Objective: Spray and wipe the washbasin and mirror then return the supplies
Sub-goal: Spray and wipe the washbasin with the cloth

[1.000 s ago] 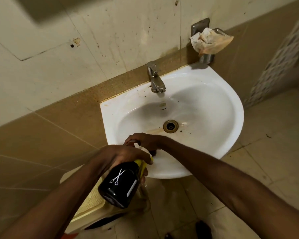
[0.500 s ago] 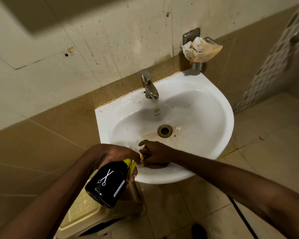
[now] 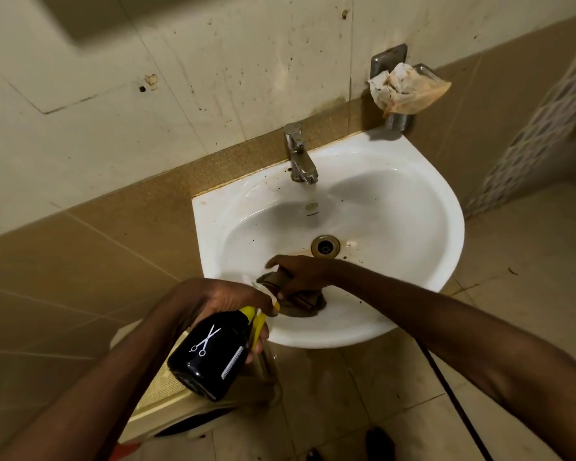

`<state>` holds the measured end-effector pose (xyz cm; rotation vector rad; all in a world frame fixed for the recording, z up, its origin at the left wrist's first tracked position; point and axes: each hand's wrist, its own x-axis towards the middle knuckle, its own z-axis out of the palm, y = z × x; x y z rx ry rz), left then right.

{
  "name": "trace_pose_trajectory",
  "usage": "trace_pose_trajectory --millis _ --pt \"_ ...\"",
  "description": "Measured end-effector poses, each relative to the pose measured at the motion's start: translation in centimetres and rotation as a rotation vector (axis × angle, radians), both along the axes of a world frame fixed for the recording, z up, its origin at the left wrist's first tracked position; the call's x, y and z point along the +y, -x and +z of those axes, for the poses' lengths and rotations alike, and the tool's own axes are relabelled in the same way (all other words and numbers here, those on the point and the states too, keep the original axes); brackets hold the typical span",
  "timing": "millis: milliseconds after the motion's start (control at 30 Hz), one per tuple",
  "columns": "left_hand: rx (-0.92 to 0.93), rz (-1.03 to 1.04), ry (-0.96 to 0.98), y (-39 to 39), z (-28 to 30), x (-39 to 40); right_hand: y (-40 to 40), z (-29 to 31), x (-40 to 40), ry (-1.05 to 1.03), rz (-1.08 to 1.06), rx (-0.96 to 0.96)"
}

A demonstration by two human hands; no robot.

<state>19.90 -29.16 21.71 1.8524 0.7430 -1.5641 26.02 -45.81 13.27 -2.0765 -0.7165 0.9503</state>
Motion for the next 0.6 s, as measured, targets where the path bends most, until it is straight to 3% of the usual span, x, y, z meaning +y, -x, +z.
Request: trace_pose_trajectory --millis 233,300,400,467,600 --pt "-0.042 -0.046 -0.045 0.0 -1.3 -0.4 -0.3 -0.3 0.7 0.011 0.028 0.026" --pt "0.016 -0.03 0.028 -0.5 0.0 0.0 -0.3 0.4 1.5 0.052 0.07 -0.109" --pt "0.098 0.017 0.141 -0.8 1.3 1.1 -0.2 0.8 3.4 0.052 0.029 -0.459" --pt "0.079 -0.013 0.127 -0.4 1.5 0.9 0.2 1.3 3.8 0.077 0.095 -0.544" --pt "-0.125 -0.05 -0.097 1.6 -0.5 -0.8 2.5 1.5 0.7 -0.08 0.179 -0.366"
